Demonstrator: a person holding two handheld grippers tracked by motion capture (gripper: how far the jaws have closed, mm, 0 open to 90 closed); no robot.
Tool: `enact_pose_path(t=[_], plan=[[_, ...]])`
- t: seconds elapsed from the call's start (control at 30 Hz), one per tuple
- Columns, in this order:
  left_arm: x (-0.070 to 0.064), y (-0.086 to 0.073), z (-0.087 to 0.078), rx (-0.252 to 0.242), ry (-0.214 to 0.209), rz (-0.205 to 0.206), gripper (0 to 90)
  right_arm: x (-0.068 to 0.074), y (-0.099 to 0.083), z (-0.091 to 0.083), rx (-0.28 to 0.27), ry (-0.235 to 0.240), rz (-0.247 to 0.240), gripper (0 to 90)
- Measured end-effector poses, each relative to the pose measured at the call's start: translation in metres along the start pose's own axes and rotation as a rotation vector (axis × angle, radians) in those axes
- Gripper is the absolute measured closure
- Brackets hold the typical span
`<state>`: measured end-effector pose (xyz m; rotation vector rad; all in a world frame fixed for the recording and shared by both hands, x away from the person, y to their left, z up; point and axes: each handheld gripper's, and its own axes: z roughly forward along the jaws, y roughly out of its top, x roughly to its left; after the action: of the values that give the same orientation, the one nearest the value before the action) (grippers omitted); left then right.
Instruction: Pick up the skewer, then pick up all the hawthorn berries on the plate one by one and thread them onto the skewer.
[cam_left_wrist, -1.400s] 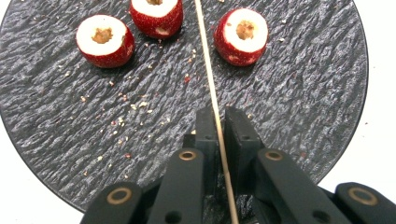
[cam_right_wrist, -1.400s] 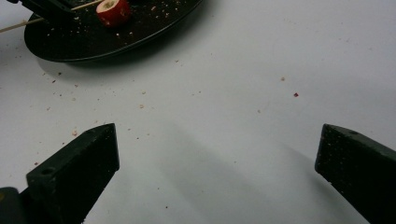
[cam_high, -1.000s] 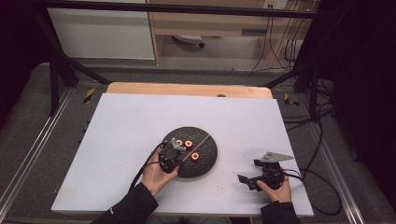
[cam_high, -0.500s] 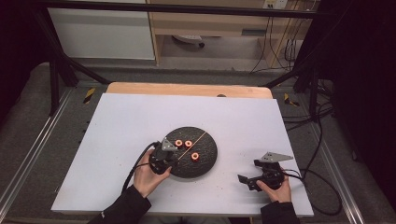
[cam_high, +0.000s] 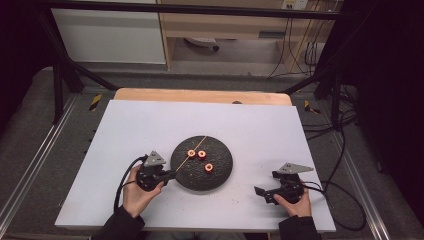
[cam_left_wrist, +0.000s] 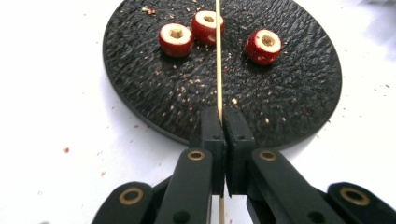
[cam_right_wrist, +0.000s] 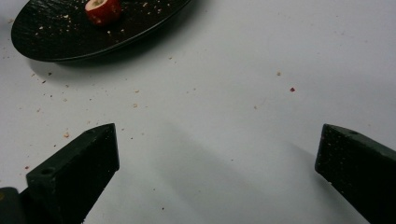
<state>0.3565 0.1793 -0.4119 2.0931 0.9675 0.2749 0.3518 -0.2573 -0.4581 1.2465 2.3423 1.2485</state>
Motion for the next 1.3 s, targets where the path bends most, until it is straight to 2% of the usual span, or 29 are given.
enact_pose_path(t=[0.2,0.43,0.6,0.97,1.3], plan=[[0.005,-0.014,-0.012,-0.039,-0.015,0.012,88.0,0.000,0.001,0.000,0.001,-0.014,0.011,0.5],[0.013,-0.032,-0.026,-0.087,-0.013,0.028,88.0,0.006,0.006,0.003,-0.002,-0.024,0.016,0.5],[0.018,-0.042,-0.030,-0.118,-0.037,0.023,88.0,0.011,0.009,0.008,0.008,-0.031,0.014,0.5],[0.022,-0.057,-0.033,-0.133,-0.050,0.030,87.9,0.024,0.018,0.015,0.016,-0.029,-0.009,0.5],[0.023,-0.061,-0.032,-0.127,-0.067,0.037,88.0,0.036,0.037,0.023,0.033,-0.027,-0.011,0.5]])
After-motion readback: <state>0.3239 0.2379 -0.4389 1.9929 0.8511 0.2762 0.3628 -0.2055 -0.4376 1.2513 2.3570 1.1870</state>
